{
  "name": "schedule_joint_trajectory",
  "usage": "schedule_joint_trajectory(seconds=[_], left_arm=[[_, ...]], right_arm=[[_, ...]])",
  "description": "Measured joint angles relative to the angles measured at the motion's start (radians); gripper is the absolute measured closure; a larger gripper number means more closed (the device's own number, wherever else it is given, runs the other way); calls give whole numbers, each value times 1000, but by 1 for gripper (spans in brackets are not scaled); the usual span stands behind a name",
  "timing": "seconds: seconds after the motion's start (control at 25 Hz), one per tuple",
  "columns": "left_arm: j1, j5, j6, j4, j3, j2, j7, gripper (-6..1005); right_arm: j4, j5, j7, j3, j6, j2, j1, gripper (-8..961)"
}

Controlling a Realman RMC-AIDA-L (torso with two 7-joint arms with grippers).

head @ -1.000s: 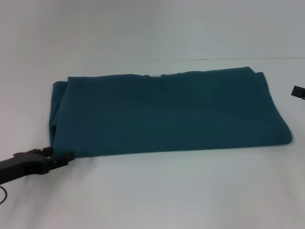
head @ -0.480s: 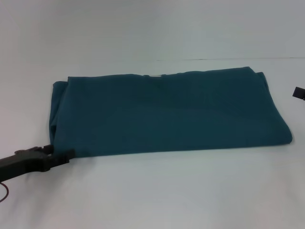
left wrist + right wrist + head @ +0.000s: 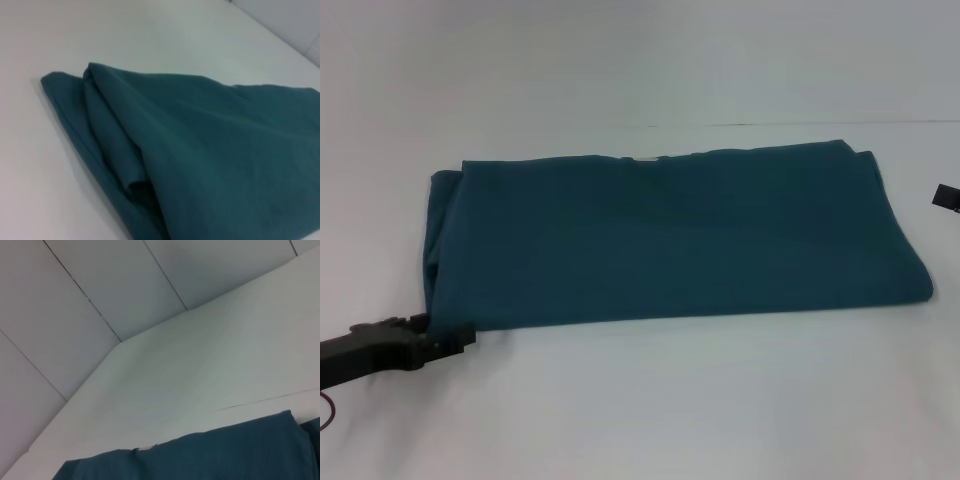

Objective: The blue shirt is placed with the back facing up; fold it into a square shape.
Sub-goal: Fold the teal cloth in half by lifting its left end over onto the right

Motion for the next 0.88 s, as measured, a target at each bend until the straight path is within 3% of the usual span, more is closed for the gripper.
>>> schedule_joint_trajectory(seconds=[0.88], left_arm=[[-13, 7, -27, 6, 13, 1, 1, 328]], right_arm=[[-4, 2, -2, 2, -3, 7, -15, 299]])
